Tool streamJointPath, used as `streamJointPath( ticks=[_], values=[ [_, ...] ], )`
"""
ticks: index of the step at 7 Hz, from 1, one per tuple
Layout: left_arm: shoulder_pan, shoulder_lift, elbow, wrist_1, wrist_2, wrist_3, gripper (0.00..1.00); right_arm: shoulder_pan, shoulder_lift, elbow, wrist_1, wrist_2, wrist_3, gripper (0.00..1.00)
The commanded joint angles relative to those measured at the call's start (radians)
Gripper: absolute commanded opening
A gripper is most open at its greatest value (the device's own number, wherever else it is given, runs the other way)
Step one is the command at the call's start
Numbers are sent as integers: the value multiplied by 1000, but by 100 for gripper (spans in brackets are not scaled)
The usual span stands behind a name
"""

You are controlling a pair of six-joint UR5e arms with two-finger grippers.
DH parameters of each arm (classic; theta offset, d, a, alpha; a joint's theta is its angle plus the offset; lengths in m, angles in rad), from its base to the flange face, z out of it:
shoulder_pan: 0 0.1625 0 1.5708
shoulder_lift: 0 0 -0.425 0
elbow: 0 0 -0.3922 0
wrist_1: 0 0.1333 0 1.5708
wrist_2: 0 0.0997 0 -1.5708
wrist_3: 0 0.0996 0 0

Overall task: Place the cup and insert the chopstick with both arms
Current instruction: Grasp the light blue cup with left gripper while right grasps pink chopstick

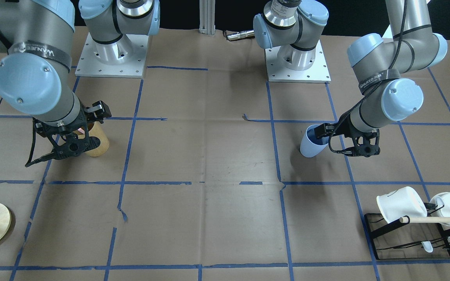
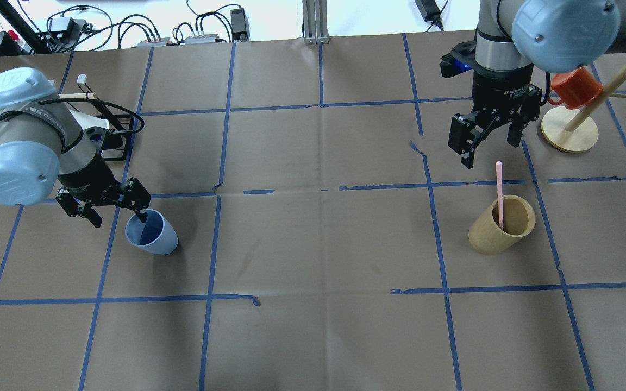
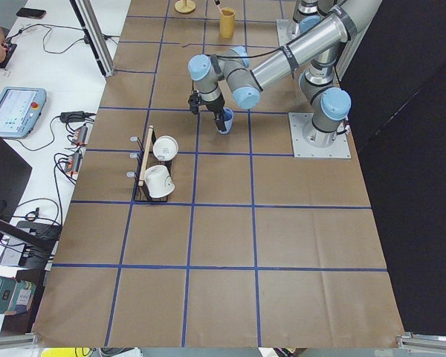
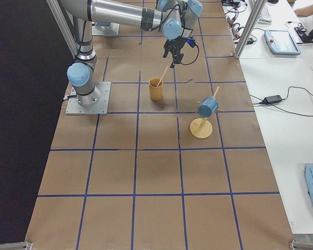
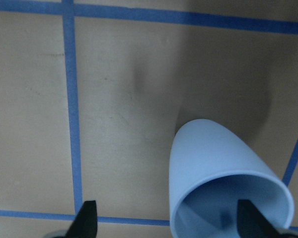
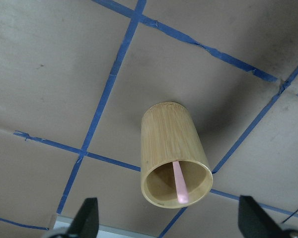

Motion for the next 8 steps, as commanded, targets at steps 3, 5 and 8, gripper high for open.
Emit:
streamJointPath(
  ticks=[3, 5, 8],
  values=[
    [-2, -13, -17, 29, -4, 1, 24, 0, 6, 57, -76, -16, -8, 100],
    [-6, -10, -17, 29, -7, 1, 3, 0, 3, 58, -77, -15, -6, 91],
    [-15, -20, 61, 26, -92, -43, 0, 0, -3, 58, -72, -16, -2, 50]
  ],
)
